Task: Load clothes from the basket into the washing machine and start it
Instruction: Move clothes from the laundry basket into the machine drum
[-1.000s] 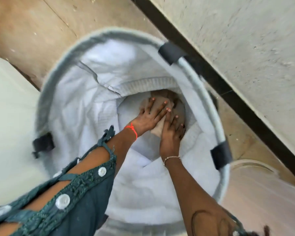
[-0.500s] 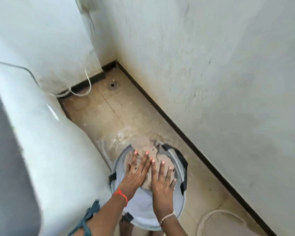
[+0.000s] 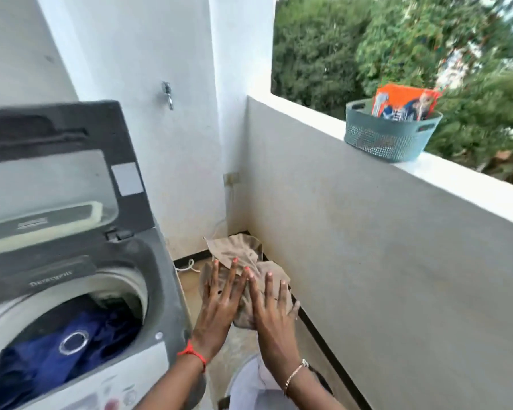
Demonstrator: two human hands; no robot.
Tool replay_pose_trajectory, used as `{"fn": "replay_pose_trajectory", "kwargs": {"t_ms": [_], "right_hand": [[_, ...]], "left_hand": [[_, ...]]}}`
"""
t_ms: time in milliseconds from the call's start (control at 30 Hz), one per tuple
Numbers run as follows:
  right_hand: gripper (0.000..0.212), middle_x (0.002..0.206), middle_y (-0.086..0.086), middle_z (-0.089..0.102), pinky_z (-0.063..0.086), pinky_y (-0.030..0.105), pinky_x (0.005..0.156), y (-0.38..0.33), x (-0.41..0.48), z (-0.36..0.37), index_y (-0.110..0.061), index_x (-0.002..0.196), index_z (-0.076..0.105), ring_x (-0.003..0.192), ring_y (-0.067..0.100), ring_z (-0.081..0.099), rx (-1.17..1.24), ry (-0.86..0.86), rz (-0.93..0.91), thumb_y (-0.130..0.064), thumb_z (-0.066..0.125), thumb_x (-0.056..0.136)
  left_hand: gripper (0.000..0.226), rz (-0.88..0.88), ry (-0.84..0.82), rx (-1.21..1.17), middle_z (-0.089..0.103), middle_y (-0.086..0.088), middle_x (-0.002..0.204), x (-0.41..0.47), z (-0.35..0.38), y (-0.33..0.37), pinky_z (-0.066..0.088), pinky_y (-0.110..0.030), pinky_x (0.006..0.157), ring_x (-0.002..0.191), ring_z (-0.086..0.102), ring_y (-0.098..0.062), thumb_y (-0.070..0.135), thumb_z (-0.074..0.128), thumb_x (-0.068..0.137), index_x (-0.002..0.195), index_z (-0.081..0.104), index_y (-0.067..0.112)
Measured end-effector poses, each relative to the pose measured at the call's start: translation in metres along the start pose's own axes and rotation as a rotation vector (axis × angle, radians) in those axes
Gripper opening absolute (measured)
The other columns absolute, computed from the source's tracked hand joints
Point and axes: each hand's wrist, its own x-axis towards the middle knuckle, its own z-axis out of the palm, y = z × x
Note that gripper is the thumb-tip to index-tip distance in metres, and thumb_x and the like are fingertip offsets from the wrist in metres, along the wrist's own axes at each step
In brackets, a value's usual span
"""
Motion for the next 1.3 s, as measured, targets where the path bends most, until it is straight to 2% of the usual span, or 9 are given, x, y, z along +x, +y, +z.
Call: {"fn": "replay_pose_trajectory", "kwargs": {"t_ms": [200,500,667,867,933,1000,1067,1167,1300], "right_hand": [[0.125,0.139,0.016,0.044,0.046,0.065,0.075,-0.071,0.039,-0.051,-0.021,0.144,0.003,0.118,0.044,0.048,0.015,0.123,-0.226,0.006,0.075,0.046],[0.116,0.144,0.017,0.036,0.045,0.066,0.076,-0.221,0.053,-0.066,-0.02,0.144,0.014,0.123,0.045,0.042,0.035,0.12,-0.448,-0.017,0.084,0.051],[0.11,0.141,0.014,0.042,0.047,0.065,0.073,-0.295,0.034,-0.046,-0.021,0.141,0.025,0.118,0.043,0.049,0.052,0.022,-0.494,-0.01,0.081,0.047],[0.132,0.127,0.009,0.058,0.049,0.063,0.07,-0.338,0.011,0.006,-0.022,0.141,0.024,0.107,0.037,0.059,-0.041,-0.268,-0.525,-0.063,0.08,0.028],[0.143,0.132,0.011,0.053,0.046,0.066,0.078,-0.341,0.007,0.02,-0.026,0.145,-0.004,0.113,0.037,0.055,-0.051,-0.335,-0.534,-0.043,0.087,0.035],[0.131,0.152,0.012,0.018,0.024,0.068,0.1,-0.336,0.003,0.031,-0.031,0.131,-0.037,0.135,0.039,0.026,-0.018,-0.358,-0.521,-0.014,0.075,0.064],[0.111,0.155,0.005,-0.009,0.005,0.061,0.108,-0.33,0.0,0.032,-0.032,0.129,-0.038,0.141,0.035,0.001,-0.033,-0.455,-0.519,-0.005,0.057,0.079],[0.103,0.155,0.002,-0.009,0.005,0.057,0.111,-0.324,-0.001,0.031,-0.028,0.131,-0.032,0.141,0.032,-0.002,0.015,-0.521,-0.441,-0.007,0.056,0.081],[0.095,0.155,0.002,-0.005,0.008,0.052,0.112,-0.315,0.007,0.025,-0.025,0.138,-0.026,0.142,0.028,0.0,0.125,-0.511,-0.385,-0.014,0.053,0.086]], "left_hand": [[0.101,-0.119,0.203,0.001,-0.007,0.001,0.158,0.007,-0.08,-0.061,0.012,-0.06,0.111,0.141,-0.005,-0.041,-0.017,0.051,0.075,0.15,-0.002,0.023],[0.106,-0.343,0.196,0.211,0.008,-0.008,0.157,-0.056,-0.17,-0.172,0.016,-0.061,0.108,0.141,0.005,-0.044,-0.003,0.073,0.071,0.15,0.006,0.019],[0.113,-0.437,0.127,0.259,0.007,-0.006,0.157,-0.118,-0.184,-0.222,0.019,-0.064,0.102,0.14,0.006,-0.042,0.0,0.076,0.068,0.15,0.001,0.021],[0.132,-0.59,-0.158,0.217,0.014,-0.013,0.155,-0.187,-0.162,-0.25,0.028,-0.075,0.089,0.138,0.01,-0.04,-0.006,0.077,0.037,0.15,0.014,0.019],[0.134,-0.565,-0.281,0.209,0.021,-0.017,0.153,-0.204,-0.156,-0.254,0.025,-0.076,0.092,0.138,0.016,-0.037,0.01,0.082,0.028,0.148,0.022,0.014],[0.14,-0.52,-0.395,0.186,0.023,-0.018,0.152,-0.217,-0.151,-0.259,0.012,-0.072,0.101,0.138,0.018,-0.036,0.037,0.083,0.026,0.148,0.019,0.01],[0.143,-0.513,-0.433,0.173,0.023,-0.018,0.152,-0.226,-0.148,-0.264,0.011,-0.068,0.103,0.138,0.015,-0.035,0.046,0.079,0.028,0.149,0.012,0.009],[0.151,-0.614,-0.484,0.099,0.032,-0.017,0.149,-0.231,-0.144,-0.271,0.024,-0.069,0.097,0.139,0.011,-0.034,0.038,0.08,0.021,0.149,0.005,0.01],[0.124,-0.634,-0.497,-0.014,-0.025,-0.01,0.151,-0.223,-0.145,-0.273,-0.011,-0.064,0.101,0.127,-0.043,-0.019,0.03,0.07,0.069,0.139,-0.032,0.017]]}}
